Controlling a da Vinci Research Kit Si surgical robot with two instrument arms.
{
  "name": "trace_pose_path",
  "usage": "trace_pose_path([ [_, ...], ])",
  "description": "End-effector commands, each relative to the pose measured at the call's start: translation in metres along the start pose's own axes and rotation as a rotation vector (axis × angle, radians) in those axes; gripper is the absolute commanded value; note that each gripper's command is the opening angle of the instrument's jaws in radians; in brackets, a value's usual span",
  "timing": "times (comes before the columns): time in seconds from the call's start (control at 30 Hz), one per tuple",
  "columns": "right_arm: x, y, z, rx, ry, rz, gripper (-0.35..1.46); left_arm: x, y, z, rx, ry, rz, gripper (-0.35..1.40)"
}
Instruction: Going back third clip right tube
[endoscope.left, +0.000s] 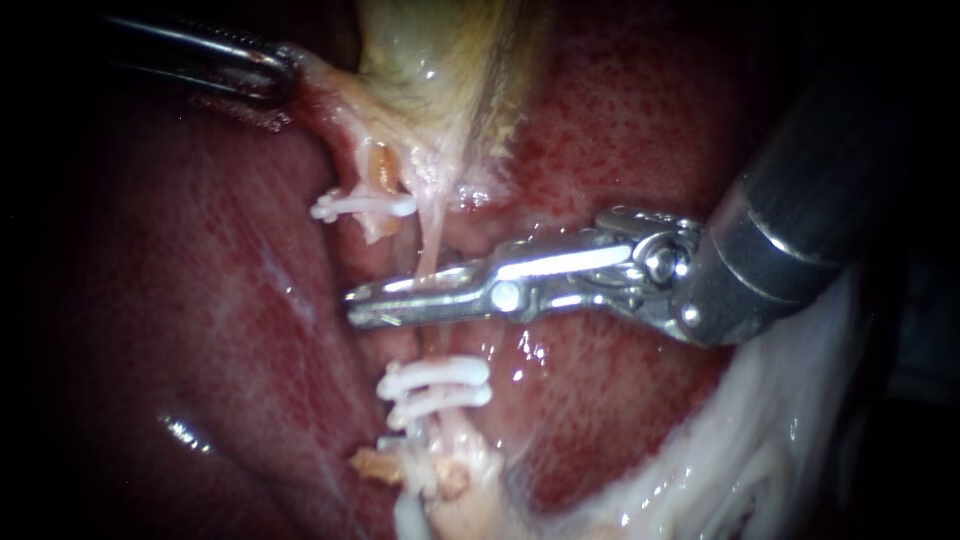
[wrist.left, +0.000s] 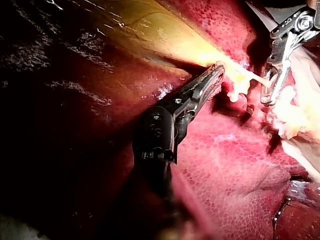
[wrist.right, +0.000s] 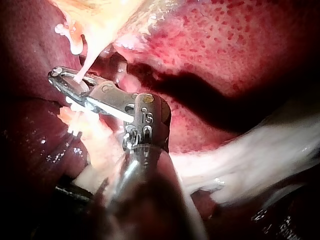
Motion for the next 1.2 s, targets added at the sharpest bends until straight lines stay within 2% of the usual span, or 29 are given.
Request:
trace_pose_path([
  [0.03, -0.0002, 0.0002, -0.0001, -0.002, -0.004, -0.028, -0.35, 0.0, 0.0, 0.0, -0.001, 0.0, 0.001, -0.35],
  [0.13, -0.0005, 0.0006, -0.0002, -0.051, -0.027, -0.1, 0.21, 0.0, 0.0, -0.0001, -0.001, 0.0, 0.001, -0.35],
  [0.2, -0.0006, 0.0009, -0.0002, -0.153, -0.026, -0.157, 0.45, 0.0, 0.0, -0.0001, -0.001, 0.0, 0.001, -0.35],
  [0.27, -0.0007, 0.0012, -0.0006, -0.191, -0.04, -0.209, 0.49, 0.0, 0.0, -0.0001, -0.001, 0.0, 0.001, -0.35],
  [0.4, -0.0009, 0.0015, -0.0023, -0.235, -0.033, -0.293, 0.5, 0.0, 0.0, -0.0001, -0.001, 0.0, 0.001, -0.35],
  [0.53, -0.0015, 0.0011, -0.004, -0.277, -0.078, -0.414, 0.5, 0.0, 0.0, -0.0001, -0.001, 0.0, 0.001, -0.35],
  [0.63, -0.0022, 0.0002, -0.0055, -0.277, -0.099, -0.522, 0.5, -0.0001, 0.0, -0.0003, -0.002, 0.0, 0.001, -0.35],
  [0.73, -0.0032, -0.0012, -0.0078, -0.266, -0.123, -0.639, 0.5, -0.0001, 0.0, -0.0004, -0.003, 0.0, 0.001, -0.35],
  [0.83, -0.0045, -0.0026, -0.0101, -0.284, -0.13, -0.731, 0.5, -0.0001, 0.0, -0.0004, -0.003, 0.0, 0.001, -0.35],
  [0.97, -0.0053, -0.0039, -0.0127, -0.313, -0.131, -0.789, 0.5, 0.0, -0.0001, -0.0003, -0.002, 0.0, 0.001, -0.35],
  [1.2, -0.0048, -0.0048, -0.0152, -0.302, -0.146, -0.847, 0.5, -0.0006, -0.0003, 0.0004, 0.001, 0.0, 0.003, -0.35],
])
